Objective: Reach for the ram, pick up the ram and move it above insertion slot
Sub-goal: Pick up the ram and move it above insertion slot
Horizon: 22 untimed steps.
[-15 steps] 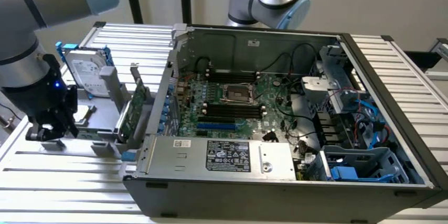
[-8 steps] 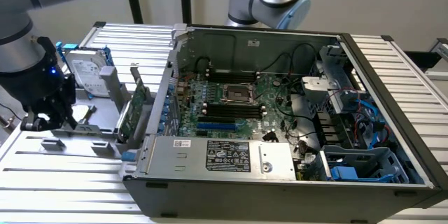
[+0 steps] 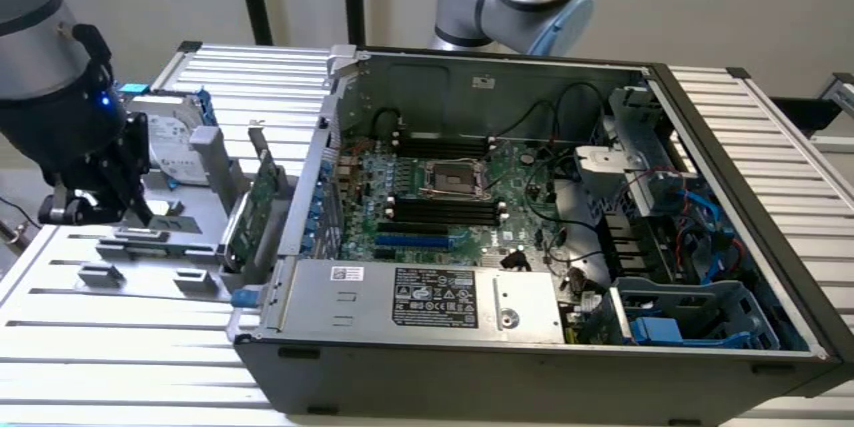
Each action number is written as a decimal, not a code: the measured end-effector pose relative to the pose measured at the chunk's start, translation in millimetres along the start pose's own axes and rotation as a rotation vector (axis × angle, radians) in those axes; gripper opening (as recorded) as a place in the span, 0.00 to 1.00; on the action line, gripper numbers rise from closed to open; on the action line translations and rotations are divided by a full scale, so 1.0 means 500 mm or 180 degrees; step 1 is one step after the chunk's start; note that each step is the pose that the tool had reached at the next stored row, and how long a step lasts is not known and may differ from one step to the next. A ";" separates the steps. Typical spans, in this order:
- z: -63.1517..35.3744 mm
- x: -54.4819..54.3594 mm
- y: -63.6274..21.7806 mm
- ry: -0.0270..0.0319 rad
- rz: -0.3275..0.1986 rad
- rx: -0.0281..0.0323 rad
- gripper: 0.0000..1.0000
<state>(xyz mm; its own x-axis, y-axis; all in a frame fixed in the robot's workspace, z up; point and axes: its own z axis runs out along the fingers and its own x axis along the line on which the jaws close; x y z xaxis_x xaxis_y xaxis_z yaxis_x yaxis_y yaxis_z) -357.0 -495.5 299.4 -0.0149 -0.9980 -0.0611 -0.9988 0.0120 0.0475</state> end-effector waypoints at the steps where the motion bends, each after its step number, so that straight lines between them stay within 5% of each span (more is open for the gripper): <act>1: -0.008 -0.001 -0.005 -0.0006 -0.0004 0.0000 0.14; 22: -0.177 -0.012 -0.115 -0.0131 -0.0092 -0.0007 0.14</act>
<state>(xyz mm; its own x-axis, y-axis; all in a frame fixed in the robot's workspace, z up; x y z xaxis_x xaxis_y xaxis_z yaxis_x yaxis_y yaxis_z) -295.4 -495.5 385.5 0.0120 -0.9946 -0.1034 -0.9987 -0.0170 0.0473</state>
